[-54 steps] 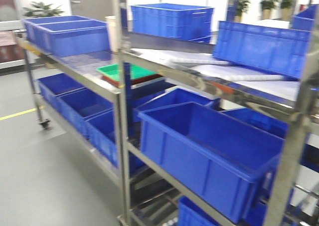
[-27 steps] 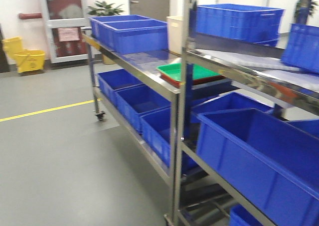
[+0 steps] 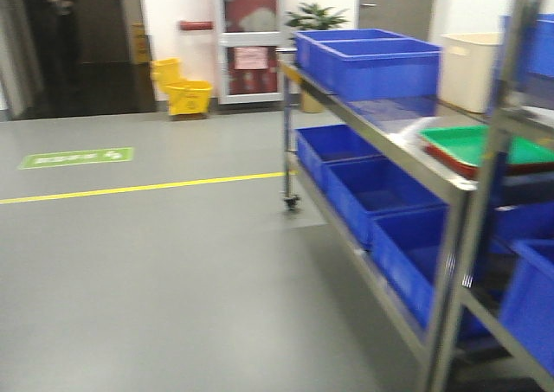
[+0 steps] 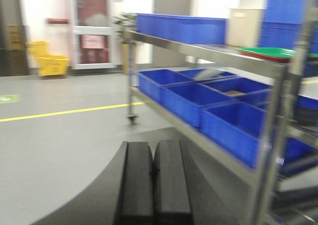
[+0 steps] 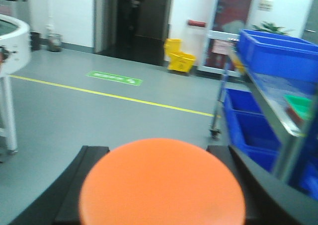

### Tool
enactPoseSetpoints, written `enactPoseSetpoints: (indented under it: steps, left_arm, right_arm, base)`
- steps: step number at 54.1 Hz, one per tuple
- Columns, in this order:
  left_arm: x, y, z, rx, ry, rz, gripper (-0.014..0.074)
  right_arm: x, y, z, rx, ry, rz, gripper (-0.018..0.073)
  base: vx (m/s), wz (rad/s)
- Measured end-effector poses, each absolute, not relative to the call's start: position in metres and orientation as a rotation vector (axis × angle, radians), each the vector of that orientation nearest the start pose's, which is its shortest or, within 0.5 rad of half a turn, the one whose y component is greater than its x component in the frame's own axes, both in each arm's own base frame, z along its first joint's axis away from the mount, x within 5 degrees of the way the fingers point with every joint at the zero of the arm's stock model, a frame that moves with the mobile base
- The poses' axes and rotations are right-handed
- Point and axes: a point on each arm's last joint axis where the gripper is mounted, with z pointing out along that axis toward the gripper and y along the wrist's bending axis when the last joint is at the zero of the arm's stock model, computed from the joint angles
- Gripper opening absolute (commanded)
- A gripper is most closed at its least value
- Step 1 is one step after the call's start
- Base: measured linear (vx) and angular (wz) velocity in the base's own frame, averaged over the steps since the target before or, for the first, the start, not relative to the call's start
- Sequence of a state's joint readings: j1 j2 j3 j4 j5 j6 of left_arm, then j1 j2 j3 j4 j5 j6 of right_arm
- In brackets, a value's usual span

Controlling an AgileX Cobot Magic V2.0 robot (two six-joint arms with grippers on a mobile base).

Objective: Grab orange capacitor from left shelf to right conveyor
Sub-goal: 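Drive the base away from the shelf toward the green conveyor, holding the cylinder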

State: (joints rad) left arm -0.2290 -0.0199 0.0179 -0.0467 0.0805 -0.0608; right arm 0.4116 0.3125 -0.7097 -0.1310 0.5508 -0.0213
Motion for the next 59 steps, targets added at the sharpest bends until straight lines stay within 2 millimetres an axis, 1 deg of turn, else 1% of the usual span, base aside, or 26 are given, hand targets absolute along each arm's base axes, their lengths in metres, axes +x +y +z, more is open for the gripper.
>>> enactPoseSetpoints:
  steps: [19,59]
  left_arm:
    - [0.0541,-0.0130,0.2009,0.098,1.565,-0.268,-0.0006]
    - [0.0541,-0.0130,0.2010,0.098,1.565,-0.268,-0.0006]
  right_arm:
    - [0.0441,0.0125,0.3770,-0.389,1.589,0.158,-0.0008]
    - [0.0417,0.0114,0.3762,-0.387,1.585,0.158,-0.0008]
  base:
    - [0.25,0.58]
    - [0.34,0.44]
